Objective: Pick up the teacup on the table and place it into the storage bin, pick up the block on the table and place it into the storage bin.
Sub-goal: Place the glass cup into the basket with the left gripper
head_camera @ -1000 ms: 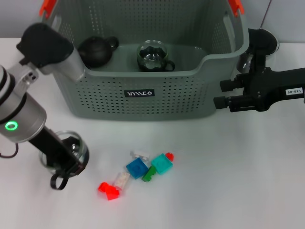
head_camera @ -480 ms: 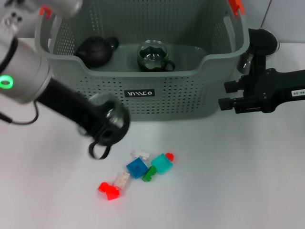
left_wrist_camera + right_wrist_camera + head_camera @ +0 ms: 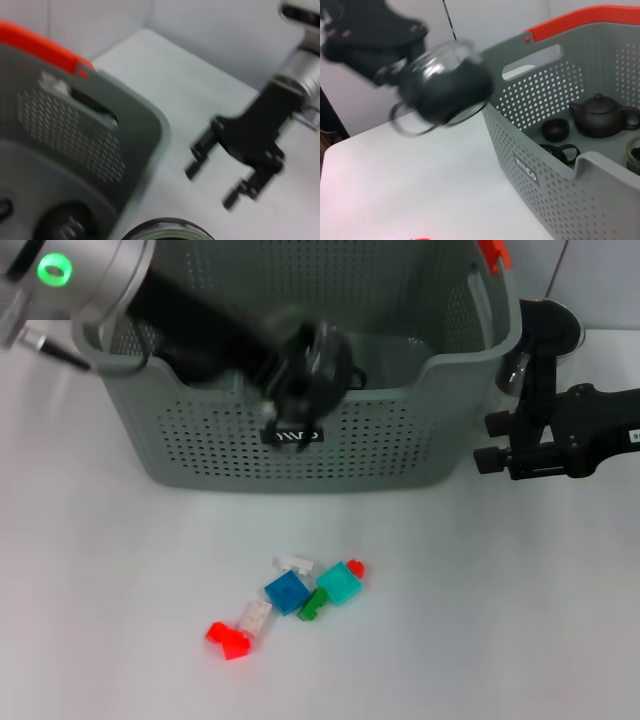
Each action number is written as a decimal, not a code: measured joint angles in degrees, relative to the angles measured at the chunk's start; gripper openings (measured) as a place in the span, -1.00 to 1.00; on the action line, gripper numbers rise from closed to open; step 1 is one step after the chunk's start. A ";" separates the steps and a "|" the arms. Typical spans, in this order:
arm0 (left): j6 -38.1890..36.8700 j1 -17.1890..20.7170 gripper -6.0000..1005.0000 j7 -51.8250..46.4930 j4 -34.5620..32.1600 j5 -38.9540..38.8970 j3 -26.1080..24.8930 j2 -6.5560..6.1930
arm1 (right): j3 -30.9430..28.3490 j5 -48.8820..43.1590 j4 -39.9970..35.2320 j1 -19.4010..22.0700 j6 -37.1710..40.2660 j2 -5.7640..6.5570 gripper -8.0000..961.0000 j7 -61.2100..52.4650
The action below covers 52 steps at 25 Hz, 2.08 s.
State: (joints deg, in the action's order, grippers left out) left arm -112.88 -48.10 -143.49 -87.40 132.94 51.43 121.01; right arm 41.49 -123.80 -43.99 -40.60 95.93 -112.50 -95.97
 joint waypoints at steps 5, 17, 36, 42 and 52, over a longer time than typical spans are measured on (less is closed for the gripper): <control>11.48 -3.57 -0.89 3.21 10.32 0.27 -0.06 -3.36 | 0.01 -0.06 0.03 -0.10 0.08 0.37 0.35 -0.02; 37.29 -11.99 -0.90 5.46 33.55 11.18 4.55 -6.74 | 0.11 -0.11 0.05 -0.10 -0.33 0.14 0.35 0.22; 54.51 -17.02 -0.90 5.07 46.01 27.14 9.99 -0.68 | 0.53 -0.14 0.11 -0.44 -1.07 -0.38 0.35 0.56; 56.07 -16.69 -0.90 5.22 46.29 29.64 10.01 0.64 | 0.53 -0.12 0.14 -0.36 -1.27 -0.44 0.35 0.60; 57.46 -16.63 -0.89 4.89 48.24 30.45 11.81 1.24 | 0.53 -0.13 0.14 -0.44 -1.37 -0.70 0.35 0.68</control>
State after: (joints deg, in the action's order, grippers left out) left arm -55.42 -64.73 -138.60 -39.16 163.40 63.24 122.24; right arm 42.01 -123.93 -43.85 -41.04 94.56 -113.20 -95.29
